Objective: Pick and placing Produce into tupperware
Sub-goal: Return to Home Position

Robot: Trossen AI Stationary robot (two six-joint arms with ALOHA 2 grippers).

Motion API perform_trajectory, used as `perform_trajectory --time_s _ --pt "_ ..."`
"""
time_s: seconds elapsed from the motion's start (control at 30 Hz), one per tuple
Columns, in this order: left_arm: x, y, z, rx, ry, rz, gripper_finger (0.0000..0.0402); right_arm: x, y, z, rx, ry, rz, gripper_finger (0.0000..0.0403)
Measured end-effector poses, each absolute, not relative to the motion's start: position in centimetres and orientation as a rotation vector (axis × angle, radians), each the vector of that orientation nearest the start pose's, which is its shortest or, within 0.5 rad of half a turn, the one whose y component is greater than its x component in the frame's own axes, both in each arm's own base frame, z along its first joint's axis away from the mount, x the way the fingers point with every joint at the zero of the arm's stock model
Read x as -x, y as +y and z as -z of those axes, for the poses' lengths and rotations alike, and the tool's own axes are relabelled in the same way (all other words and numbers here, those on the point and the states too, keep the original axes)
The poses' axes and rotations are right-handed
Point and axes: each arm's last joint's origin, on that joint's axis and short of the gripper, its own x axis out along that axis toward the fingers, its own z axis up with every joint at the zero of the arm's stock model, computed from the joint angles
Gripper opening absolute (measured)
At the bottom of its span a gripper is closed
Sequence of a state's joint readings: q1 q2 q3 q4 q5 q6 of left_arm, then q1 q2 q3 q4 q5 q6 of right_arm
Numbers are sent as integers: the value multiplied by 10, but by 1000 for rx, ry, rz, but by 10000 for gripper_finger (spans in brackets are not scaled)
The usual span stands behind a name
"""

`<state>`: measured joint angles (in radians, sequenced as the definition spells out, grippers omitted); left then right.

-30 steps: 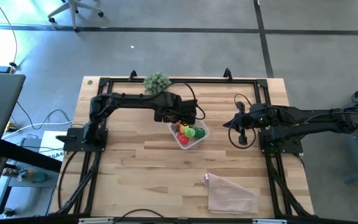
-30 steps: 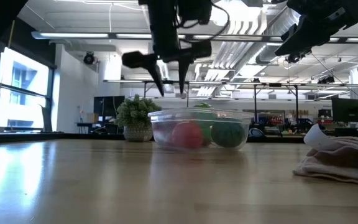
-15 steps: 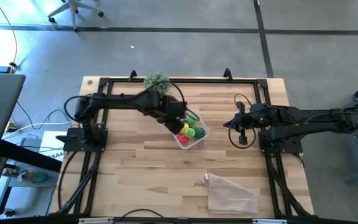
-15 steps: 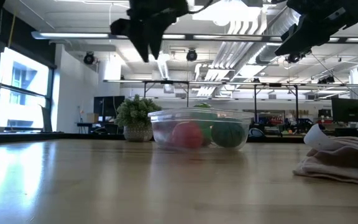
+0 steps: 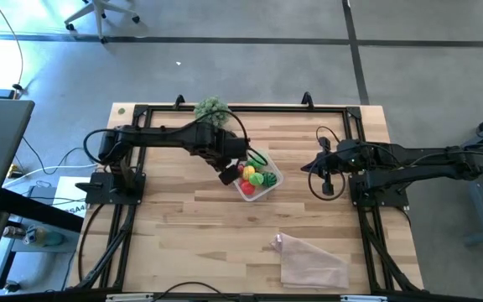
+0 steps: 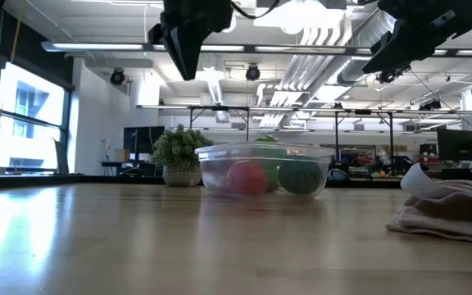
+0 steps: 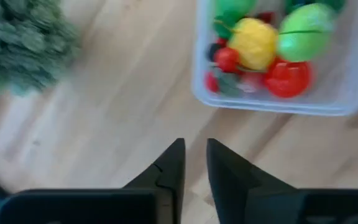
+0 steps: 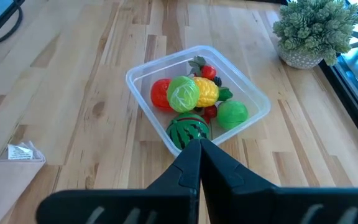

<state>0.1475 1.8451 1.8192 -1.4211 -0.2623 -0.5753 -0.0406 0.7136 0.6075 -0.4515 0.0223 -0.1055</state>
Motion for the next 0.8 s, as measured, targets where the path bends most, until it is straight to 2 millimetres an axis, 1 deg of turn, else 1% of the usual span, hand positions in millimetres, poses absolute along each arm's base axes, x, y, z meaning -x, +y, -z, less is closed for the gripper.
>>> perform_trajectory --time_s 0.1,0.17,0.2,0.27,0.33,0.43,0.57,0.67,0.8 --pt "-348 54 -309 265 1325 -708 30 -152 -7 -259 98 560 32 0" --pt "-347 50 -308 229 1344 -661 9 -152 -7 -259 97 560 32 0" --pt "-345 48 -309 220 1356 -646 5 -152 -7 -259 97 560 31 0" --pt "-340 44 -315 218 1349 -619 9 -152 -7 -259 98 560 32 0" --pt "-327 43 -329 223 1335 -617 15 -152 -7 -259 97 561 32 0" --pt "-305 38 -357 228 1235 -612 11 -152 -7 -259 97 560 32 0" --pt "-271 24 -399 188 1023 -596 3 -152 -7 -259 98 560 32 0" --pt "-253 12 -425 143 867 -501 7 -152 -7 -259 97 560 32 0" --pt "-226 -3 -449 119 727 -412 1 -152 -7 -259 98 561 32 0"
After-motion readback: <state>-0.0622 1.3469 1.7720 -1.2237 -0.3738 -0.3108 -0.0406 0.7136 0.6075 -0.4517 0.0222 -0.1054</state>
